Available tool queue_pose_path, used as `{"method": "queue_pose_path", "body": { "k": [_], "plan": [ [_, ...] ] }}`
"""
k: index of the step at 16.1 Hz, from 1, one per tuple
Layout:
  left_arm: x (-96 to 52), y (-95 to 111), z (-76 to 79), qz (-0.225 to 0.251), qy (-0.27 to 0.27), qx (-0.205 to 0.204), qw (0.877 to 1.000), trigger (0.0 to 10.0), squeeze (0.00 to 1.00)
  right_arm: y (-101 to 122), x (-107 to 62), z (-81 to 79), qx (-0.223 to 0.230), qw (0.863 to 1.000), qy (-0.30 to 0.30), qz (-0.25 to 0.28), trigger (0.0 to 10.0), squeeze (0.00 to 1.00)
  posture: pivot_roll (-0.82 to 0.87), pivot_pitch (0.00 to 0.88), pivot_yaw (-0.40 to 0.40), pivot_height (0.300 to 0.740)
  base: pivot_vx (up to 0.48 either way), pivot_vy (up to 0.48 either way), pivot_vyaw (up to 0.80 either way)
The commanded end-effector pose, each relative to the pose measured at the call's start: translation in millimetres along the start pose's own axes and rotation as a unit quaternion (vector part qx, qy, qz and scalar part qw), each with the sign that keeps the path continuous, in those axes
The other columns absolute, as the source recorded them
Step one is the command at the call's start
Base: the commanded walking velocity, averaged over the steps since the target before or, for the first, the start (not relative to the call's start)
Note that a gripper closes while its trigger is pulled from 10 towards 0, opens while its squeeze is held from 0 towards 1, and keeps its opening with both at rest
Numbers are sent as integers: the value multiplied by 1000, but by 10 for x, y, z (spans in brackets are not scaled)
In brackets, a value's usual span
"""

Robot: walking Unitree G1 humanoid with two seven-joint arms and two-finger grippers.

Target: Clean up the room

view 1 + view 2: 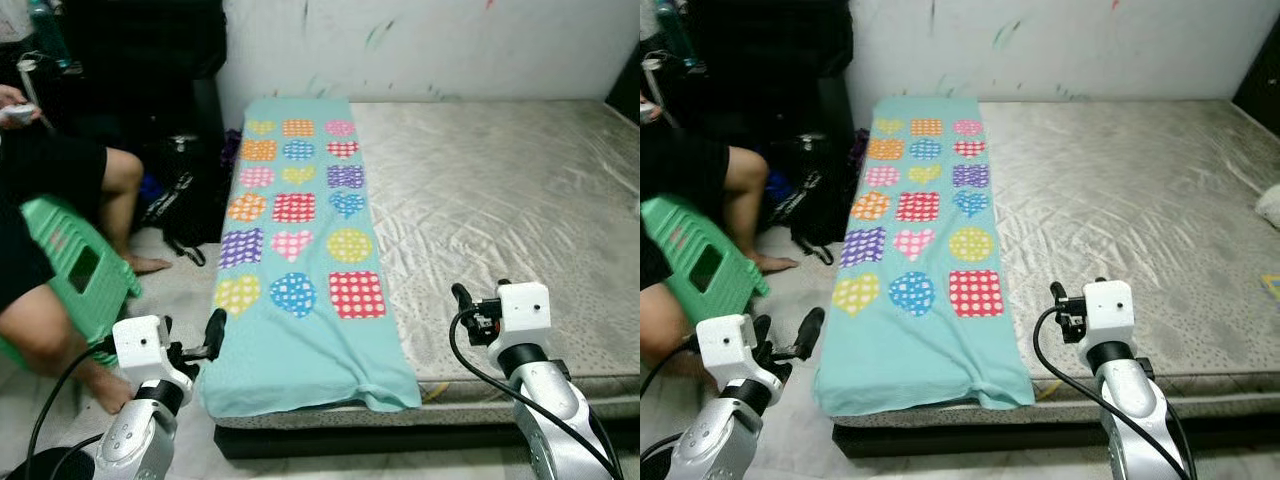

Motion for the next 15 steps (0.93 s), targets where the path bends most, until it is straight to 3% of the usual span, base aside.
{"method": "queue_pose_path", "body": {
  "k": [1, 5, 15],
  "plan": [
    [-10, 22, 20, 1, -1, 2, 1000, 10000, 0, 28, -14, -19, 2, 1000, 6, 2, 10000, 0, -110, 0, 4, 740, 0, 0, -800],
    [-3, 15, 21, -3, -2, 3, 1000, 10000, 0, 33, -9, -30, 3, 1000, 8, 2, 10000, 0, -110, 0, 5, 740, 0, 184, -648],
    [17, 17, 39, -4, -4, 1, 1000, 10000, 0, 61, 0, -48, 2, 1000, 7, -1, 10000, 0, -111, 0, 5, 740, 0, 49, 0]
  ]
}}
Point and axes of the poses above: a point about 5 cm out from each wrist's last joint towards the gripper, its own x axis pointing out of the wrist towards the gripper, its own y axis along the axis of the wrist's last joint, z = x × y, the point moved 3 cm from there along x, pointing out of the wrist towards the gripper, and after that the axes turned 11 degrees about -x, right-handed, at the moved point
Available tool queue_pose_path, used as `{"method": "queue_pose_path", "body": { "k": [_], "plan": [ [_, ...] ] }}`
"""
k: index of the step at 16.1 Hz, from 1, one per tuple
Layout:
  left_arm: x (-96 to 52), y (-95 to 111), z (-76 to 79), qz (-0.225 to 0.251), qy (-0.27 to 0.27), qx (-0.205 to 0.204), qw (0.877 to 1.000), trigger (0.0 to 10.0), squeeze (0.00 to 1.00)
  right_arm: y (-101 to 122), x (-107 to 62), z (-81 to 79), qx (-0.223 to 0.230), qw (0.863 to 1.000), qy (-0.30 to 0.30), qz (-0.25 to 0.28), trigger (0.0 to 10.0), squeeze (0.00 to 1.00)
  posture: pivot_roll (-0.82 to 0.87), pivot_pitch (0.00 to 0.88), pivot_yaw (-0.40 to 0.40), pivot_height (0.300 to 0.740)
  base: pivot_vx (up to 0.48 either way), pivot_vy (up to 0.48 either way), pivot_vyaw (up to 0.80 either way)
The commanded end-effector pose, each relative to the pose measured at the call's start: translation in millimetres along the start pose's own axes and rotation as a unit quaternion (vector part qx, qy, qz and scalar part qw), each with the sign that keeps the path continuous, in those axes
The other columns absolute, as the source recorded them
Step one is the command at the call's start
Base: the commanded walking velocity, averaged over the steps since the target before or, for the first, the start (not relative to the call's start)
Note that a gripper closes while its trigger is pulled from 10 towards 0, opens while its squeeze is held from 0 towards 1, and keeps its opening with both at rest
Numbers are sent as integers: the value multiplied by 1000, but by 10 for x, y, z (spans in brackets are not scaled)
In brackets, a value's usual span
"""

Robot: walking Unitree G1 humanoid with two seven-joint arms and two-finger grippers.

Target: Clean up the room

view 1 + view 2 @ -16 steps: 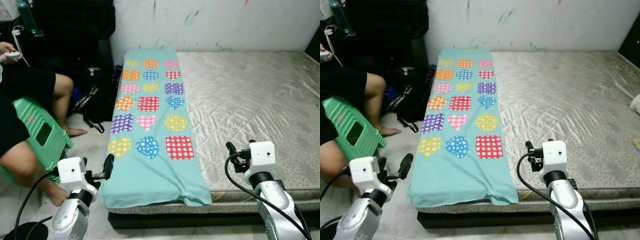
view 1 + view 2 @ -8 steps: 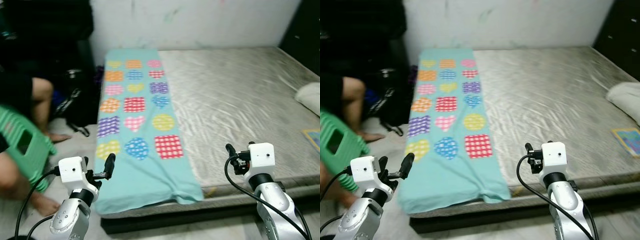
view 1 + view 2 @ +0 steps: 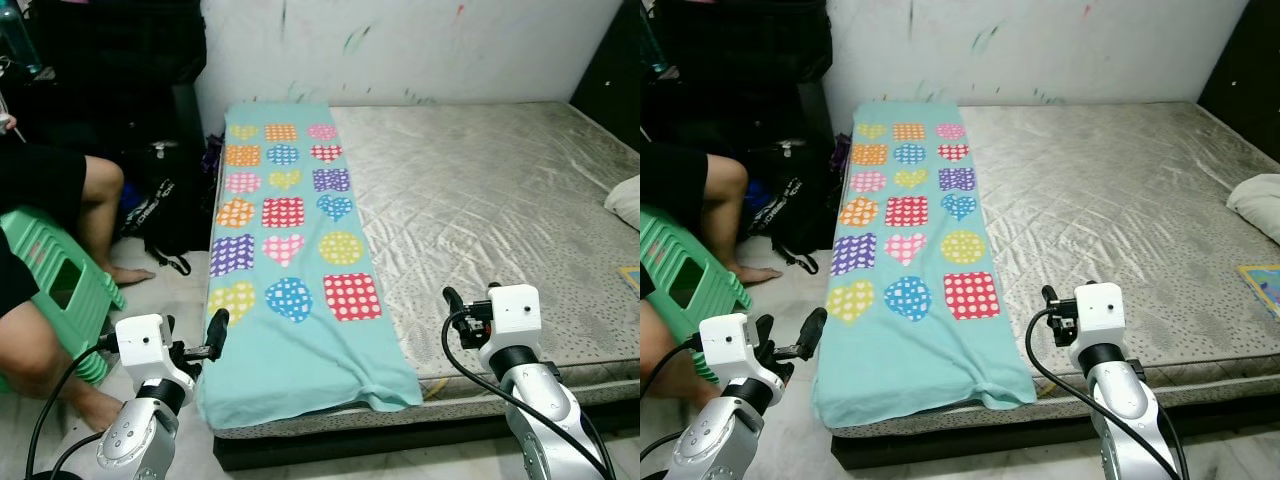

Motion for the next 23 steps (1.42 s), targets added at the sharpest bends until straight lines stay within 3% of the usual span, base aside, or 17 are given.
{"method": "queue_pose_path", "body": {
  "k": [1, 5, 11, 19, 23],
  "plan": [
    [9, 25, 21, 4, -2, 0, 1000, 10000, 0, 42, 2, 40, -5, 1000, -4, 5, 10000, 0, -111, 0, 4, 740, 0, 0, 0],
    [17, 17, 24, 3, 2, -11, 1000, 10000, 0, 53, 11, 38, -4, 1000, -5, 3, 10000, 0, -113, 0, 2, 740, 0, 66, -127],
    [20, 17, 24, 4, 1, -9, 1000, 10000, 0, 63, 34, 30, -6, 1000, -1, 5, 10000, 0, -109, 0, -4, 740, 0, 199, -800],
    [23, 11, 63, 2, -9, -6, 1000, 10000, 0, 65, 37, 21, -9, 1000, 2, 5, 10000, 0, -110, 0, -6, 740, 0, 0, 0],
    [29, 11, 65, 4, -8, -9, 1000, 10000, 0, 79, 41, 19, -12, 1000, 2, 8, 10000, 0, -110, 0, -7, 740, 0, -268, 0]
  ]
}}
Point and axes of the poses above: a point about 5 cm out from each wrist's last joint towards the gripper, its own x axis pointing out of the wrist towards the gripper, its own y axis along the axis of the wrist's last joint, z = x × y, the point moved 3 cm from there along x, pointing out of the wrist towards the gripper, and after that the axes turned 11 degrees about -x, right-handed, at the moved point
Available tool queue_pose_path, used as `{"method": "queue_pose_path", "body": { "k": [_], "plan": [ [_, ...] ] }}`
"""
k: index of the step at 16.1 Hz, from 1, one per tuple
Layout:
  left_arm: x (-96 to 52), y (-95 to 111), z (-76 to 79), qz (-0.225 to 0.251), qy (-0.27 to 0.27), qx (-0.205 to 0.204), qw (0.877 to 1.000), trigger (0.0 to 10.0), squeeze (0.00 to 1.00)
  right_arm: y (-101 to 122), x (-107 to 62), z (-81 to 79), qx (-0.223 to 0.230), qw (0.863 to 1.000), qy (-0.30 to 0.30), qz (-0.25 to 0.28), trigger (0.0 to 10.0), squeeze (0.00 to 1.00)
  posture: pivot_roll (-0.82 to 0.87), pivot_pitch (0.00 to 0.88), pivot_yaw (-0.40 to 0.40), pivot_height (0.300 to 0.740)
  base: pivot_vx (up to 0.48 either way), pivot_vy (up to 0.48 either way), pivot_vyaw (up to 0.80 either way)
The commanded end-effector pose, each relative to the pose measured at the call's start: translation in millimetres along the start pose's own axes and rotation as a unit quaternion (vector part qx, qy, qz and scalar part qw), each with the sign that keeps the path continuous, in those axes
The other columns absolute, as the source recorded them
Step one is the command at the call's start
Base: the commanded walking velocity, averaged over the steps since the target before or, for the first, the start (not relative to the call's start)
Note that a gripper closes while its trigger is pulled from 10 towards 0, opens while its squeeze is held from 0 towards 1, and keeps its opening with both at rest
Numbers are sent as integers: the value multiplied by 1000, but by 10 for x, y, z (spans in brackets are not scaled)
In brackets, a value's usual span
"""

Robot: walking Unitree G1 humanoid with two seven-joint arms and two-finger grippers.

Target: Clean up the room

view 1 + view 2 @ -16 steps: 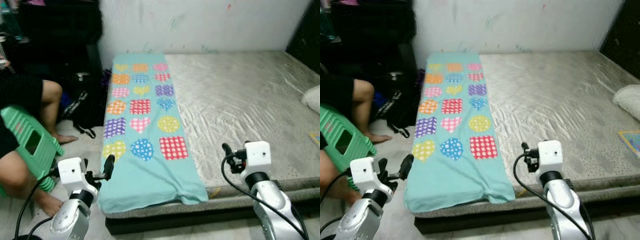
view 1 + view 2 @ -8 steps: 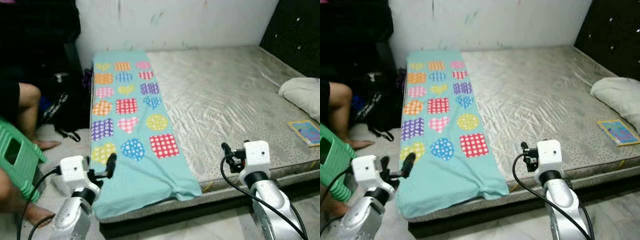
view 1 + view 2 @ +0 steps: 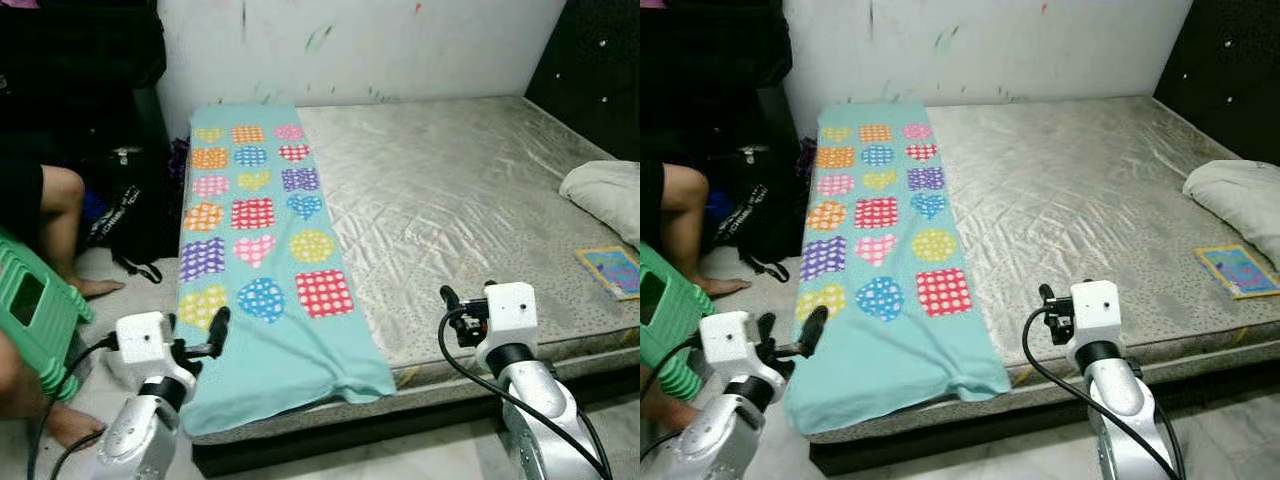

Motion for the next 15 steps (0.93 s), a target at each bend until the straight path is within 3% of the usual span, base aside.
{"method": "queue_pose_path", "body": {
  "k": [1, 5, 15],
  "plan": [
    [10, 2, 36, 2, -2, -3, 1000, 10000, 0, 46, 14, 40, -7, 1000, -3, 7, 10000, 0, -110, 0, -7, 740, 0, 0, 0],
    [15, 3, 28, 3, 3, -11, 1000, 10000, 0, 41, 22, 36, -2, 1000, -3, 4, 10000, 0, -110, 0, -7, 740, 0, 0, -141],
    [21, 3, 28, 3, 3, -12, 1000, 10000, 0, 41, 28, 36, -1, 1000, -3, 3, 10000, 0, -112, 0, -8, 740, 0, 0, -788]
  ]
}}
Point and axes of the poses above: a point about 5 cm out from each wrist's last joint towards the gripper, its own x axis pointing out of the wrist towards the gripper, its own y axis along the axis of the wrist's last joint, z = x × y, the point moved 3 cm from there along x, pointing out of the wrist towards the gripper, and after that the axes turned 11 degrees about -x, right-handed, at the moved point
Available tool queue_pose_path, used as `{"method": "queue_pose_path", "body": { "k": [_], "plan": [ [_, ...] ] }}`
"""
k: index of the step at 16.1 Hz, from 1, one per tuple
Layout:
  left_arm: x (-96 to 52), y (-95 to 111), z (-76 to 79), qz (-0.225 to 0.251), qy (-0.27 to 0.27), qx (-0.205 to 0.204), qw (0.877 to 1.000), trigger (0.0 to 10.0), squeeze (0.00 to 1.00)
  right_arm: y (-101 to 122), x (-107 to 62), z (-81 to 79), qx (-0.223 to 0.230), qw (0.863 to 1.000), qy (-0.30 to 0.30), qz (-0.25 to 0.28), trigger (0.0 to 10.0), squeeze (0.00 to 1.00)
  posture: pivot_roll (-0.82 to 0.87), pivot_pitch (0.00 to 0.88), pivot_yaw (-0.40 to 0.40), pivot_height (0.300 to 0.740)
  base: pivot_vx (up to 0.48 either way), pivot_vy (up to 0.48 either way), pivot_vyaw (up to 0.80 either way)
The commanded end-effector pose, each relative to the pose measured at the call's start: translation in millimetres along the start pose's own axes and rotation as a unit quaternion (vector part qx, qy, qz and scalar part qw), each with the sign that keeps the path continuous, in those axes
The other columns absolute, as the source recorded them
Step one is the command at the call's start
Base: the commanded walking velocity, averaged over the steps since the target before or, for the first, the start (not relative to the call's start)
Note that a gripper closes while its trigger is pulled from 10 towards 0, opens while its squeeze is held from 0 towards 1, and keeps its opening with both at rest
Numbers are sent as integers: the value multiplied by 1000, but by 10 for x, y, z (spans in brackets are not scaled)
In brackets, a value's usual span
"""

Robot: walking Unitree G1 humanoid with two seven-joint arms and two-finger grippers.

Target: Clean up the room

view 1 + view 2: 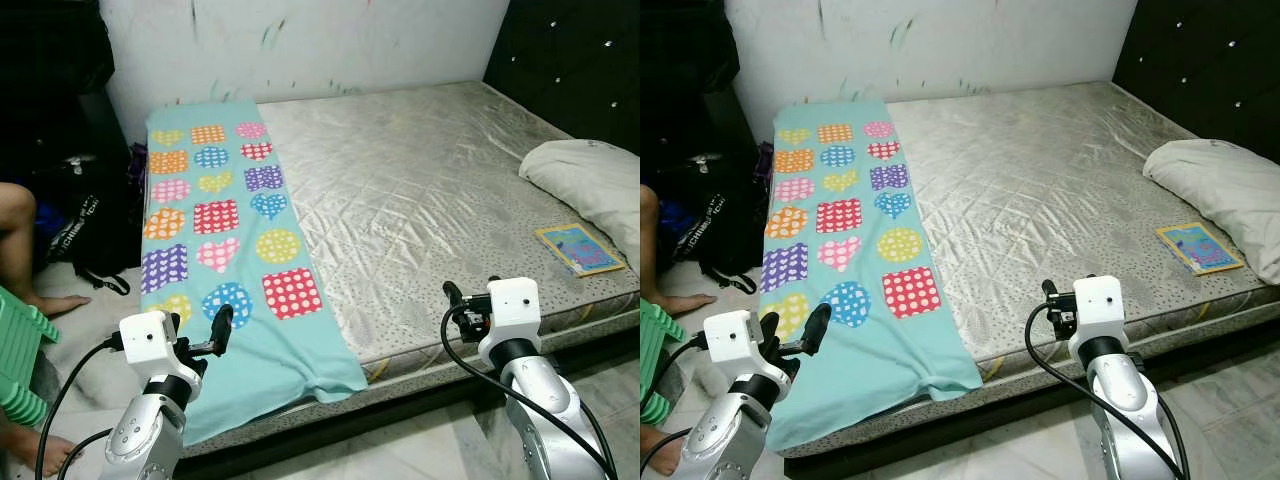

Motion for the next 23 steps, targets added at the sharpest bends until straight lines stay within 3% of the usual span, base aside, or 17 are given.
{"method": "queue_pose_path", "body": {
  "k": [1, 9, 11, 19, 23],
  "plan": [
    [4, 8, -3, -1, 0, 2, 1000, 10000, 0, 17, 10, 4, 0, 1000, 2, 1, 10000, 0, -112, 0, -8, 740, 0, 0, -800],
    [7, 10, 1, -1, -2, 4, 1000, 10000, 0, 14, 11, 4, 1, 1000, 2, 0, 10000, 0, -112, 0, -8, 740, 0, 0, -800],
    [25, 23, 123, 1, -43, -10, 999, 10000, 0, 31, 51, -11, 6, 1000, 3, 1, 10000, 0, -113, 0, -6, 740, 0, 0, -800],
    [25, 10, 119, -2, -41, -9, 999, 10000, 0, 37, 53, -10, 4, 1000, 3, 4, 10000, 0, -114, 0, -8, 740, 0, 0, -784],
    [22, 0, 110, -4, -40, -9, 999, 10000, 0, 39, 47, -13, 4, 1000, 3, 4, 10000, 0, -115, 0, -6, 740, 0, 0, -111]
  ]
}}
Point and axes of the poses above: a point about 5 cm out from each wrist's last joint towards the gripper, its own x axis pointing out of the wrist towards the gripper, its own y axis along the axis of the wrist's last joint, z = x × y, the point moved 3 cm from there along x, pointing out of the wrist towards the gripper, and after that the axes turned 11 degrees about -x, right-handed, at the moved point
